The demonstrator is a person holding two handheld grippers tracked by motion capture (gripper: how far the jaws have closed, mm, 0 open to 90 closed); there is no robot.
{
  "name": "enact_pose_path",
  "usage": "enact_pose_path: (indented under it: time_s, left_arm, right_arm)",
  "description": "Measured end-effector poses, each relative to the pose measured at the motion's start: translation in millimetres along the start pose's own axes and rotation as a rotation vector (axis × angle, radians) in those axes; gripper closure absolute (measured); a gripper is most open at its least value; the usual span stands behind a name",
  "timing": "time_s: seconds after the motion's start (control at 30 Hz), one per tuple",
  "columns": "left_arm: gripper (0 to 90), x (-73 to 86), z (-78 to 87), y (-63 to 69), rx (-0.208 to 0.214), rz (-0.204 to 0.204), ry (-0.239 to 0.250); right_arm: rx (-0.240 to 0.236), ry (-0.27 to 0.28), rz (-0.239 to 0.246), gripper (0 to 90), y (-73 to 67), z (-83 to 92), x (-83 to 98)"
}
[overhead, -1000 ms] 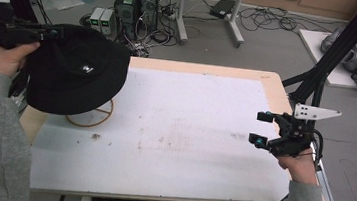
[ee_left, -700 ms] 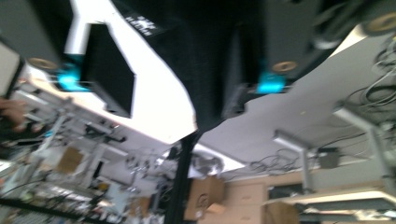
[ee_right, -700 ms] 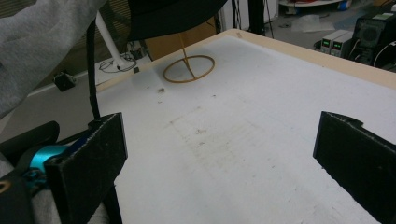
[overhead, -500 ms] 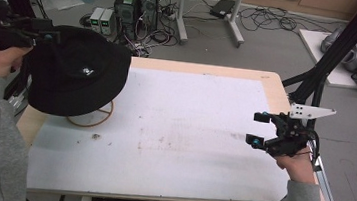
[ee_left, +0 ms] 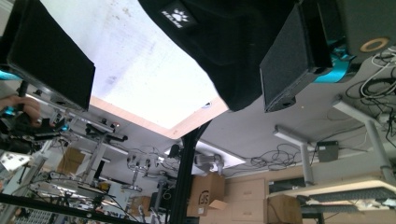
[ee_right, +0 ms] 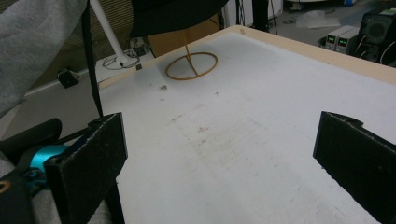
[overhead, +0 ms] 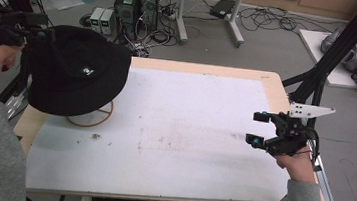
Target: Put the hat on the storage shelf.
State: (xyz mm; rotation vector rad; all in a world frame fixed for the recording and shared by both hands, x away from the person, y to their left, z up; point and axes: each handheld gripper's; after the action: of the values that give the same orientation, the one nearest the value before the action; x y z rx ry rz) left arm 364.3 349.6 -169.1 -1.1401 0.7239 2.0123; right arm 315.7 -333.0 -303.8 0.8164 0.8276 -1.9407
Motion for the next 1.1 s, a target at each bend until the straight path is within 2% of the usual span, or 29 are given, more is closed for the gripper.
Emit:
enact_pose_path:
  time_s: [0.1, 0.23, 0.4, 0.53, 0.7, 0.8, 0.9, 0.97, 1.1]
  left_arm:
    - [10.6, -1.3, 5.1, 7.7, 0.010, -0.013, 0.007]
    - [10.6, -3.0, 11.4, 25.1, 0.017, -0.044, 0.002]
    - [10.6, -1.1, 11.0, 47.6, 0.042, -0.084, 0.003]
    - [10.6, 3.2, 8.3, 53.6, 0.055, -0.076, 0.020]
    - [10.6, 11.0, 1.9, 65.9, 0.063, -0.090, 0.037]
    - [10.6, 18.3, -1.8, 73.4, 0.036, -0.091, 0.031]
    - [10.6, 24.0, -2.9, 76.1, 0.035, -0.085, 0.047]
    - [10.6, 33.4, -4.5, 79.8, 0.031, -0.074, 0.058]
    - [11.4, 43.3, -6.9, 86.2, 0.021, -0.076, 0.048]
  right_arm:
    - [-0.006, 0.004, -0.001, 2.0, 0.9, -0.2, -1.5]
    - [-0.010, 0.001, 0.003, 2.0, 1.7, -1.5, -2.9]
    - [-0.017, 0.006, 0.010, 2.0, 2.2, -4.0, -7.0]
    - [-0.016, 0.010, 0.017, 2.0, 1.2, -4.5, -9.9]
    - [-0.016, 0.013, 0.026, 2.0, -0.8, -3.6, -12.6]
    - [-0.010, 0.019, 0.027, 2.0, -1.4, -3.9, -13.5]
    - [-0.007, 0.016, 0.026, 2.0, -2.3, -3.9, -13.4]
    - [-0.011, 0.017, 0.033, 2.0, -3.0, -3.9, -13.4]
    - [-0.016, 0.021, 0.035, 2.0, -3.5, -3.0, -13.4]
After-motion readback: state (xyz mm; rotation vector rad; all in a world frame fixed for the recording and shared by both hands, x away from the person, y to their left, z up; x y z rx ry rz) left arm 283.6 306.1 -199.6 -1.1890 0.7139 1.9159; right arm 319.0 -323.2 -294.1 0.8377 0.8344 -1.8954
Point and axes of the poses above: each handheld gripper's, and its own axes: z roughly backward along the jaws, x roughly out of its underside, y roughly to its right, and after that the axes turned 15 degrees about -y, right-handed
